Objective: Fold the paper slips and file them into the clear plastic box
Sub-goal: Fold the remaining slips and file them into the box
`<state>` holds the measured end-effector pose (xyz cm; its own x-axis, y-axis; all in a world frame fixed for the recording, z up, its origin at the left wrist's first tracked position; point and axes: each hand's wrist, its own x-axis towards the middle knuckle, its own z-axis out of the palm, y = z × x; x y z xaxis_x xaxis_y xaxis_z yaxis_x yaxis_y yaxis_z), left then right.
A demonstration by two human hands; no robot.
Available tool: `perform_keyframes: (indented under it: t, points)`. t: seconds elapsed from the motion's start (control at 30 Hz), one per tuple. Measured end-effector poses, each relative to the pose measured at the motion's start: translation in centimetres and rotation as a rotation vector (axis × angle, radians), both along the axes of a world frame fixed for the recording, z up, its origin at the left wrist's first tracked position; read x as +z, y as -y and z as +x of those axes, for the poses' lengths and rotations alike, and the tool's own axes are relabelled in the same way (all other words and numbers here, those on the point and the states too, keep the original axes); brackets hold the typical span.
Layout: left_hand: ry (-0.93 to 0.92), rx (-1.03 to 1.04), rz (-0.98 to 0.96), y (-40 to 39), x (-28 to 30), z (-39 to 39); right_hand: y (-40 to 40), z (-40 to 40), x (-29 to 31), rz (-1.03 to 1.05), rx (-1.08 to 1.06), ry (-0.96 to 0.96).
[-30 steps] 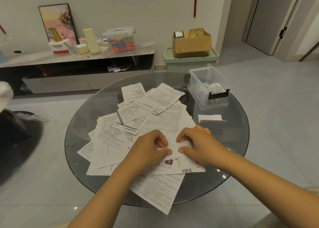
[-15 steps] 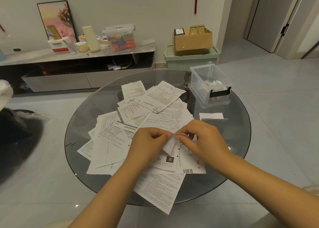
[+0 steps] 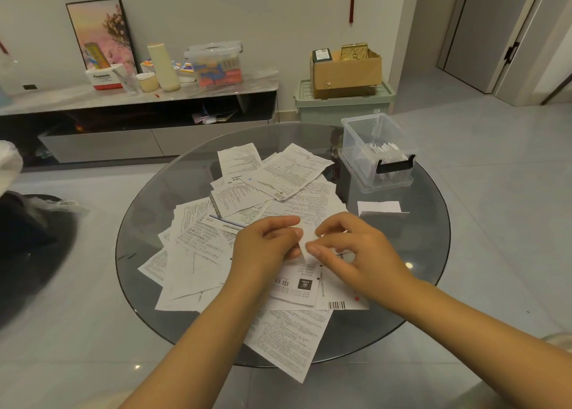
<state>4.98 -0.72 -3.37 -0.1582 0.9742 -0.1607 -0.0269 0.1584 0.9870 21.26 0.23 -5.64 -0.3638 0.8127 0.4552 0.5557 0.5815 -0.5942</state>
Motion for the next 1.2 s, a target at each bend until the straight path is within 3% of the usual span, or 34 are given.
perform_keyframes:
  t: [0.27,0.53,1.03,1.2]
  points:
    - [-0.019,-0.057,0.110,-0.2,0.5,1.9,-0.5,0.9,1.5,-0.415,-0.128,-0.359]
    - [-0.202,-0.099,0.092,-0.9,0.2,3.7,-2.0,4.6,2.4,-0.052,-0.426,0.088]
    - [-0.194,-0.087,0.053,-0.9,0.2,3.3,-5.6,5.4,1.1,-0.071,-0.505,0.175]
    - [-0.197,-0.089,0.054,-1.0,0.2,2.9,-6.2,5.8,1.6,-0.087,-0.504,0.293]
